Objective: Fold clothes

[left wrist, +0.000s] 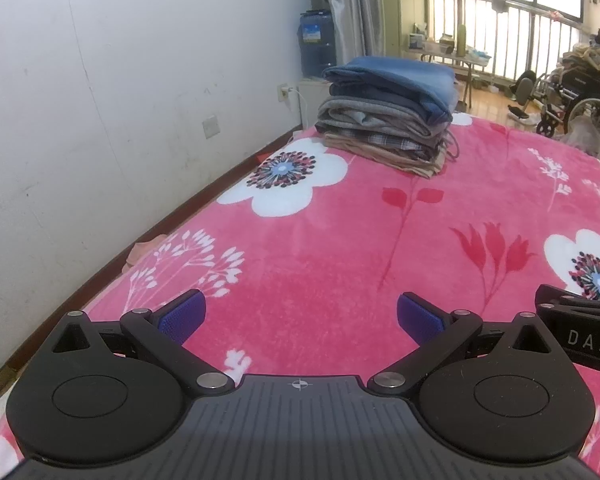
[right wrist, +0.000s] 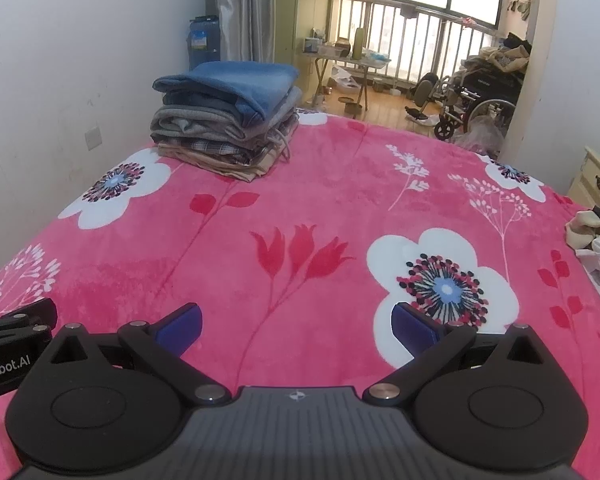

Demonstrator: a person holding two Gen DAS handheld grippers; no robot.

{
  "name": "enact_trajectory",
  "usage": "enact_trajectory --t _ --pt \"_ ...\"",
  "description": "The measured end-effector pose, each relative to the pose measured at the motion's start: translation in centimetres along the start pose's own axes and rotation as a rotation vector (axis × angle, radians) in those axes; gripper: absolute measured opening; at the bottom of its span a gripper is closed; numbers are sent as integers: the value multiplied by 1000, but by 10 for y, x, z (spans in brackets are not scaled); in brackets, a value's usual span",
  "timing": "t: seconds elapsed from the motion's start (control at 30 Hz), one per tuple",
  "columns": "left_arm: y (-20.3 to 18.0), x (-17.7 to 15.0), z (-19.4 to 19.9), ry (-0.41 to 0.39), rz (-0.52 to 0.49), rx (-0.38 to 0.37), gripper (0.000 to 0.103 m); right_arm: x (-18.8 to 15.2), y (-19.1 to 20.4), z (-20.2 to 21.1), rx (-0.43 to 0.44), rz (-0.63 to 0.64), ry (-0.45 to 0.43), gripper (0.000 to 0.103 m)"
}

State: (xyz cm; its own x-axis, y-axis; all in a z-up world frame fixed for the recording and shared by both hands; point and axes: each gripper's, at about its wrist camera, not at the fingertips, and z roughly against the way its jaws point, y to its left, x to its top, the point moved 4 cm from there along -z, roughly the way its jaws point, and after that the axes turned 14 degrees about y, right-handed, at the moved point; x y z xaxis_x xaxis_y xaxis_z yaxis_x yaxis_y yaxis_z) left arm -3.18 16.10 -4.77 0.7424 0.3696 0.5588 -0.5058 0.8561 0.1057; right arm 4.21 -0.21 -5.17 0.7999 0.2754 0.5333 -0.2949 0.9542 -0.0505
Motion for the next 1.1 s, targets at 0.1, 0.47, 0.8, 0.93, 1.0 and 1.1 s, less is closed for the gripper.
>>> enact_trajectory --t 0.1,0.47,0.8,0.93,1.0,1.1 --pt "0 0 0 0 1 0 103 0 1 0 0 -1 -1 103" --pt "0 0 -1 4 -2 2 103 -2 0 0 0 -2 1 103" --pt "0 0 -3 7 -2 4 103 -3 0 -1 -2 -3 4 103" --pt "0 0 -3 8 -1 5 103 -3 1 -1 -2 -4 5 103" --pt "0 -1 -3 8 -1 5 103 -3 1 -2 -2 -4 6 103" --pt "0 -1 -3 8 -1 5 103 -3 1 -2 -2 -5 7 103"
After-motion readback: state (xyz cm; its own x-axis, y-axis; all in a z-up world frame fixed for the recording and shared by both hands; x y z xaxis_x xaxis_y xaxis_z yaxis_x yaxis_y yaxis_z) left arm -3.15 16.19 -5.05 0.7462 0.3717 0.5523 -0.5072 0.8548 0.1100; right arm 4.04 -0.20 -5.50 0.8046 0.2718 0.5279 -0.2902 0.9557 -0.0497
